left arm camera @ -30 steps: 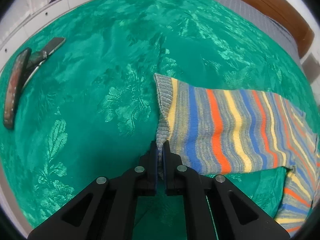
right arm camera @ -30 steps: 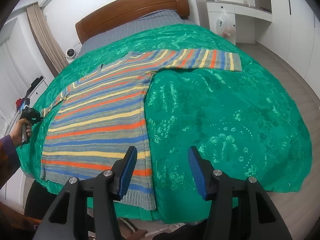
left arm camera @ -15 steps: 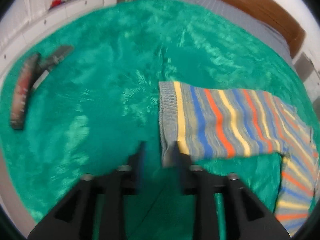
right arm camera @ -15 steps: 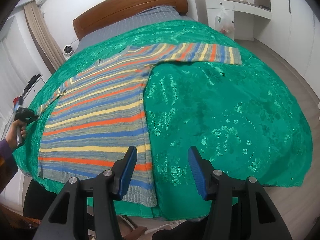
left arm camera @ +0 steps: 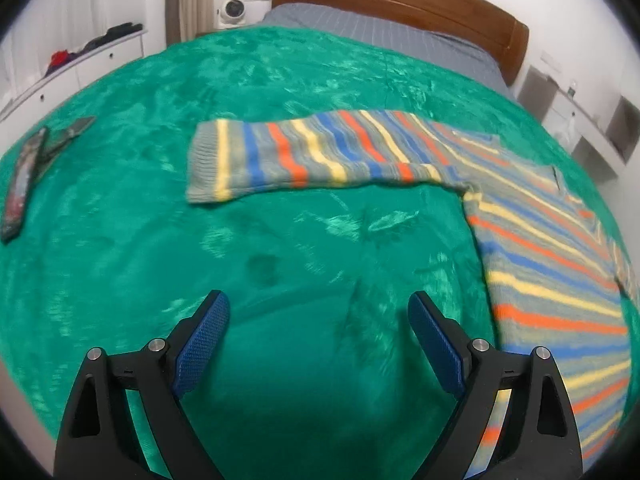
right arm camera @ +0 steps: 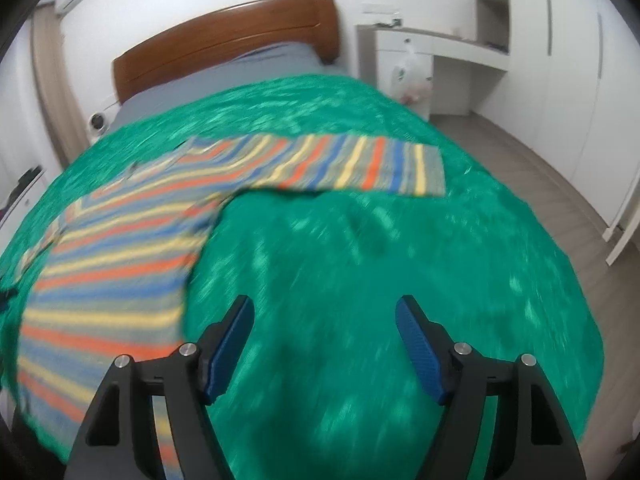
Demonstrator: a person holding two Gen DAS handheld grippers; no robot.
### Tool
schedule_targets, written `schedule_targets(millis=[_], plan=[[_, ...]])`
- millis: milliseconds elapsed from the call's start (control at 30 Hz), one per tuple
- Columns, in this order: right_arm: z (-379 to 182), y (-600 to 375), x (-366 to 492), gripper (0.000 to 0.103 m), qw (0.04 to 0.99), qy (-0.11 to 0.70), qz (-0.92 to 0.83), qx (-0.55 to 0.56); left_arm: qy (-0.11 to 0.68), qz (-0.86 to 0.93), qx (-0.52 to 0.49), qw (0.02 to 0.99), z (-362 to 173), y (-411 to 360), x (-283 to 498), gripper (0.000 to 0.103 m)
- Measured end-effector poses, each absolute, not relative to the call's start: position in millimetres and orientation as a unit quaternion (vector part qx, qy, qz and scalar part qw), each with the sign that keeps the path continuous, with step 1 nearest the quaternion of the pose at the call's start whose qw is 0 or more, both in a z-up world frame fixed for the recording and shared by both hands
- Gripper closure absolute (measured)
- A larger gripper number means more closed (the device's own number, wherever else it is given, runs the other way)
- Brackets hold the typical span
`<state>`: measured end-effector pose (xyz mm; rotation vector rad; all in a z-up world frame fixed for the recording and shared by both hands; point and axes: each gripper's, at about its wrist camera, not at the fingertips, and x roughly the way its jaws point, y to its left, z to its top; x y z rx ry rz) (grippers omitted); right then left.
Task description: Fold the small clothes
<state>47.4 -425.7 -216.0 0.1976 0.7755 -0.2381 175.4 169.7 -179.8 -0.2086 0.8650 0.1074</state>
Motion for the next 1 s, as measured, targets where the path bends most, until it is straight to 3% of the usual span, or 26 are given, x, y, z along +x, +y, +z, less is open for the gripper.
schedule_targets(millis=[133, 333, 1000], plan=[[-248, -443, 68, 0.028, 0.911, 0.376, -0.134, 0.101, 0.405, 0.069, -0.06, 0.91, -199, 160, 184, 0.0], [-269, -442, 59, 0.017, 0.931, 0.336, -0.108, 0.096, 0.364, 0.074, -0.031, 0.928, -210, 152, 170, 0.0], [-279, -443, 55, 0.014, 0.941, 0.307, -0.094, 0.104, 0.34, 0.062, -0.048, 0.937, -217, 156, 169, 0.0]])
